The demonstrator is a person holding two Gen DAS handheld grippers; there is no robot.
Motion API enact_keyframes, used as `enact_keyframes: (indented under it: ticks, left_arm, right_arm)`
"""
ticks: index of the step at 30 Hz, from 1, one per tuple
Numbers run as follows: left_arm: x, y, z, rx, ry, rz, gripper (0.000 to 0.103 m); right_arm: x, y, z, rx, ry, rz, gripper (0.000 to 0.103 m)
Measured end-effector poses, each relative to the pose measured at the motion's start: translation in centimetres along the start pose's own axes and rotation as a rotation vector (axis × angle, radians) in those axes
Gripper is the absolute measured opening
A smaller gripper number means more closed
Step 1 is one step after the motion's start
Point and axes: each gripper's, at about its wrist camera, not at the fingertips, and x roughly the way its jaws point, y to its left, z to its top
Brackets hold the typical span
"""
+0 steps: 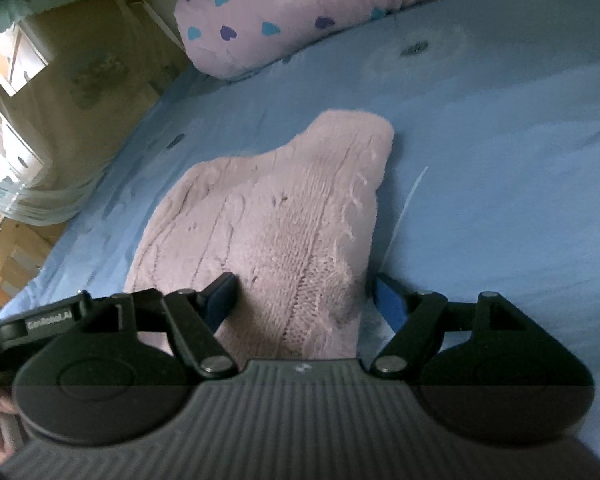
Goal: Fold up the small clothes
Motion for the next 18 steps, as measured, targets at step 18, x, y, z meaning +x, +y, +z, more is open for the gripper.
enact_keyframes:
  ticks: [18]
  left_arm:
    - [2.2,1.2,-0.2,-0.083,0.011,-0.13,0.095]
  right_arm:
    - [2.4,-1.0,0.3,0.029,0.03,0.121,0.086]
